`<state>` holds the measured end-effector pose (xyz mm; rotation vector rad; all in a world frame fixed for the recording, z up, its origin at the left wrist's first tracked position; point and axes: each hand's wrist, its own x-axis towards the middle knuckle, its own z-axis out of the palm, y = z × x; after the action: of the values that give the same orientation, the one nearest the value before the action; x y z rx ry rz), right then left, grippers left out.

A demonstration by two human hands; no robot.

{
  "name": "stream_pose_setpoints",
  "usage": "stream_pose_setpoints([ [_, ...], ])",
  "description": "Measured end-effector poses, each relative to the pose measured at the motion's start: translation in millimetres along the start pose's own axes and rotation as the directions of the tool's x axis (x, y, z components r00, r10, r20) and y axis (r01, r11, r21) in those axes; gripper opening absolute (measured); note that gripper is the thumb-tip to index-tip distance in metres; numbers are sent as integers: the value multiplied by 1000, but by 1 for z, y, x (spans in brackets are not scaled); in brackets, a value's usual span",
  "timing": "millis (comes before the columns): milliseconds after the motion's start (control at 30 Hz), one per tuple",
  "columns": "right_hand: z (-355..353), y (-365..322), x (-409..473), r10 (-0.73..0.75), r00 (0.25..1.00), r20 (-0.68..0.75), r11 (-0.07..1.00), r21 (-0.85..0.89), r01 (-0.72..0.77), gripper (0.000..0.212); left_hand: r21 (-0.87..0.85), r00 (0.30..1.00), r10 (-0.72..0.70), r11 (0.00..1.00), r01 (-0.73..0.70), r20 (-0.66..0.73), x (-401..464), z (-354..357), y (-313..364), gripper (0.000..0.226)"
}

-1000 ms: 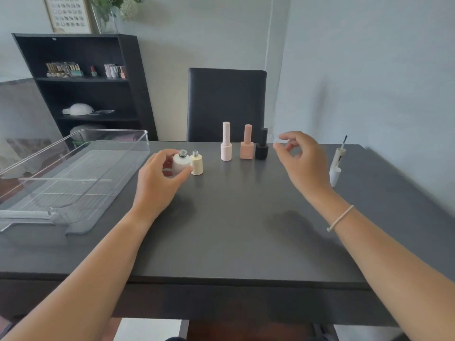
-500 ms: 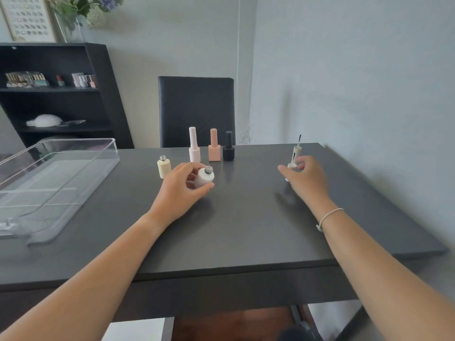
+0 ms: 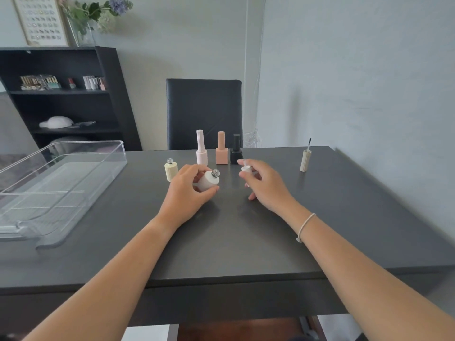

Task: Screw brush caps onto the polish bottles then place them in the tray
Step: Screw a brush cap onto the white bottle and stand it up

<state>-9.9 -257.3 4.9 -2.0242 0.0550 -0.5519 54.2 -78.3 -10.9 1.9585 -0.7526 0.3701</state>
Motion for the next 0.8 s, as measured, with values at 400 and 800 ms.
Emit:
stream_pose_setpoints([
  [400, -9, -7, -14, -169, 985, -31, 986, -3, 169, 12, 45, 996, 84, 995, -85, 22, -3, -1, 2, 33],
  [800, -9, -5, -13, -223, 972, -67, 974, -44, 221, 10, 51, 993, 113, 992, -115, 32, -4, -2, 5, 34],
])
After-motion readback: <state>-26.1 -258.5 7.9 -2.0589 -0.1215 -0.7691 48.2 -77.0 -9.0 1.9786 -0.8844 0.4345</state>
